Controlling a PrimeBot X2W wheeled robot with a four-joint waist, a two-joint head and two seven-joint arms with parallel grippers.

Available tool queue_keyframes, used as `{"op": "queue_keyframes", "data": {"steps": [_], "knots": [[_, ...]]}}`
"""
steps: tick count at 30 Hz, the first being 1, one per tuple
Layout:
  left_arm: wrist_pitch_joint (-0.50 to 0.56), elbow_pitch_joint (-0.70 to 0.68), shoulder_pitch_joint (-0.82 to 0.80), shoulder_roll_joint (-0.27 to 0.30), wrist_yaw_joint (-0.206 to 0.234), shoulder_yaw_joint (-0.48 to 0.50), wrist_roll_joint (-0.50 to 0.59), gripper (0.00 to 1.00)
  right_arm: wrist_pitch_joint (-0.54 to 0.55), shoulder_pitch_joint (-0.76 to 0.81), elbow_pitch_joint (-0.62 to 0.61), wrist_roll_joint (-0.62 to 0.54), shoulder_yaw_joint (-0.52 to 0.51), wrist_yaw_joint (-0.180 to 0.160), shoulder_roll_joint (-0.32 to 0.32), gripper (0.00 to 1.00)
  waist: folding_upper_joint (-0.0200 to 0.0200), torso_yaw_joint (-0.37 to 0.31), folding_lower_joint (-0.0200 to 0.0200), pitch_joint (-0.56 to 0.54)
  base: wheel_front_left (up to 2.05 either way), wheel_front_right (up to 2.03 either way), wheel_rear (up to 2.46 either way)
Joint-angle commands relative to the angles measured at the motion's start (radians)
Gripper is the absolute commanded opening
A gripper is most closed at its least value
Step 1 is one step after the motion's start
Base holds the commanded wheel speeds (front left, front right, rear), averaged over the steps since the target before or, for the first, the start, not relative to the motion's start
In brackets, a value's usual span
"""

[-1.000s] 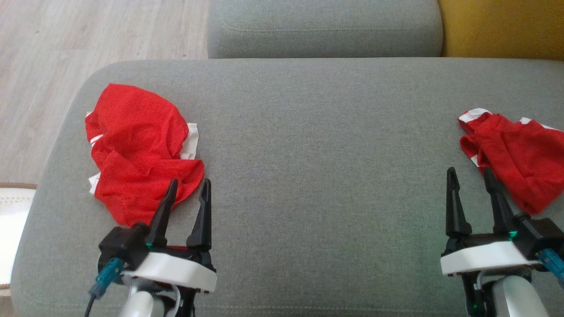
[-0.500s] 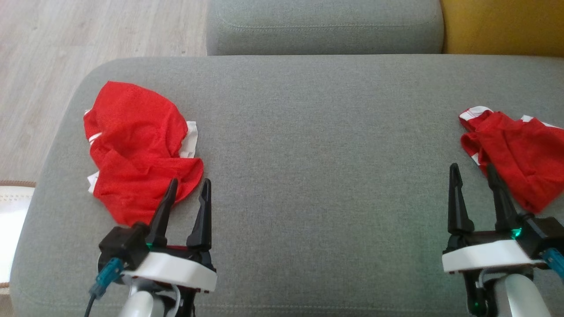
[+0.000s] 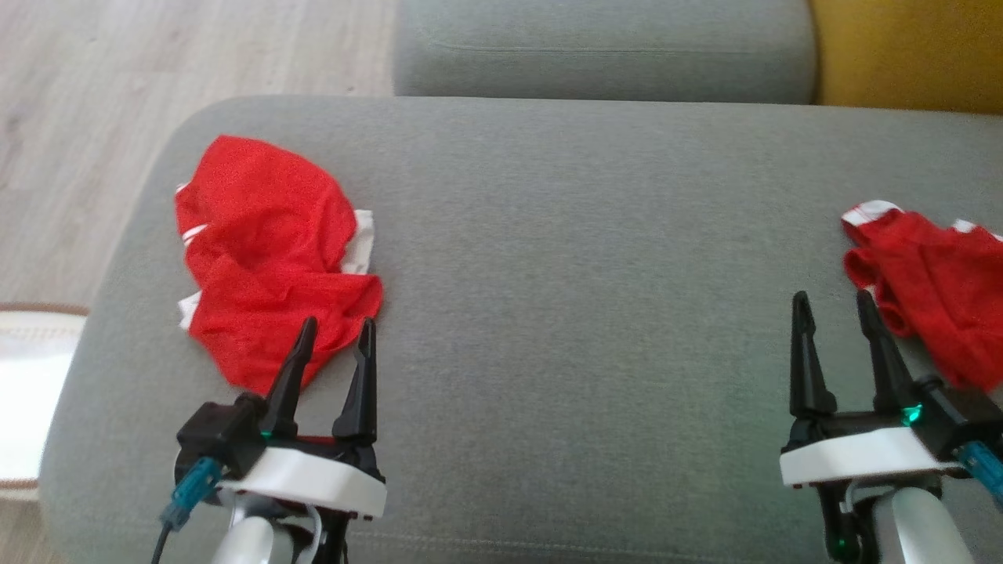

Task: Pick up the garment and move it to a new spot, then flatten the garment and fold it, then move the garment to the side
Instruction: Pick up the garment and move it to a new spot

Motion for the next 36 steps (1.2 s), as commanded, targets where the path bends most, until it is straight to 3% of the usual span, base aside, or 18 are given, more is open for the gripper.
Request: {"op": "queue_keyframes", "data": {"steps": [1, 21, 29, 36], "knots": [[-0.006, -0.030, -0.051, 0.004, 0.006, 0.031, 0.004, 1.00, -0.011, -0.015, -0.033, 0.002, 0.033, 0.004, -0.005, 1.00, -0.0001, 0.031, 0.0000, 0.001, 0.00, 0.00, 0.00], [-0.006, -0.027, -0.046, 0.004, 0.010, 0.080, 0.019, 1.00, -0.011, -0.013, 0.002, 0.025, 0.108, 0.004, -0.005, 1.00, -0.0001, 0.301, 0.0000, 0.004, 0.00, 0.00, 0.00], [-0.006, -0.024, -0.043, 0.004, 0.009, 0.099, 0.020, 1.00, -0.011, -0.017, 0.019, 0.047, 0.134, 0.004, -0.005, 1.00, -0.0001, 0.339, 0.0000, 0.004, 0.00, 0.00, 0.00], [-0.006, -0.030, -0.050, 0.004, 0.009, 0.133, 0.019, 1.00, -0.011, -0.029, 0.022, 0.045, 0.139, 0.004, -0.005, 1.00, -0.0001, 0.325, 0.0000, 0.025, 0.00, 0.00, 0.00]]}}
